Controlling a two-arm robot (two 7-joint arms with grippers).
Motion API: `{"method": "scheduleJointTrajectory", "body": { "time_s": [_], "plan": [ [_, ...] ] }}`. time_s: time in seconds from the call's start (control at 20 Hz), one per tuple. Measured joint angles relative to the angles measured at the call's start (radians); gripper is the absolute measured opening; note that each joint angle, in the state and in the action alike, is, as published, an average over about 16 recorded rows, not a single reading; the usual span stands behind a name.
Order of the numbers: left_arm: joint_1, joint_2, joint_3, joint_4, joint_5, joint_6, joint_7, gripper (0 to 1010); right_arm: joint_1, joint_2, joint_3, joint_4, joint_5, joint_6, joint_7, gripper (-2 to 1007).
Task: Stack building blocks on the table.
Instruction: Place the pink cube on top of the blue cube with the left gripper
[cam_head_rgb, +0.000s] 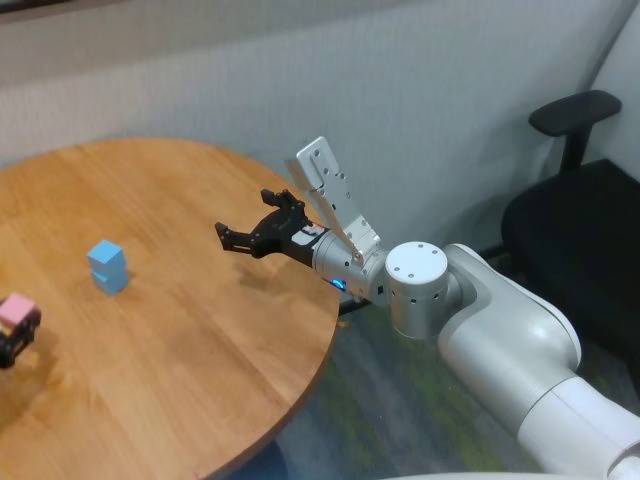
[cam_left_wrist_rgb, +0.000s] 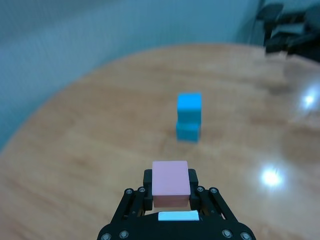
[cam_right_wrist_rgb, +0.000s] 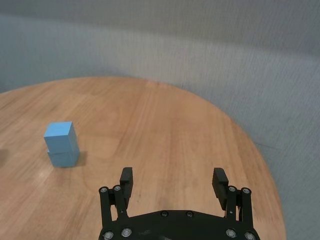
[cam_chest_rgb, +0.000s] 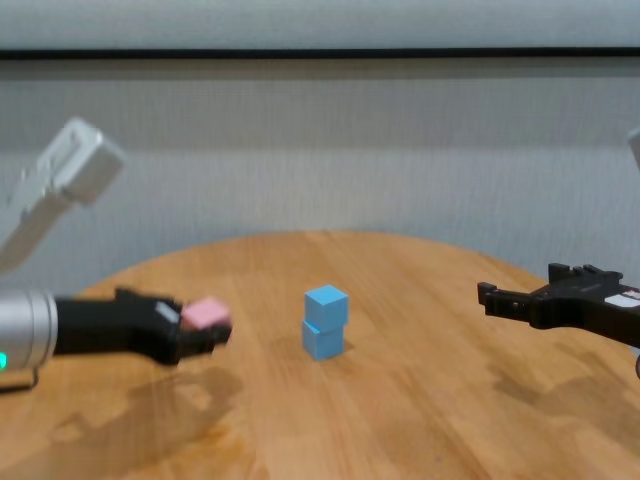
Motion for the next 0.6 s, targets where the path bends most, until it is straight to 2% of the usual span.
{"method": "scheduleJointTrajectory", "body": {
  "time_s": [0.3,0.6],
  "plan": [
    [-0.008,-0.002,0.005,-0.07,0.008,0.015,0.013,400,0.0,0.0,0.0,0.0,0.0,0.0,0.0,1001],
    [-0.046,-0.029,0.031,-0.071,0.029,0.022,0.018,400,0.0,0.0,0.0,0.0,0.0,0.0,0.0,1001]
  ]
}}
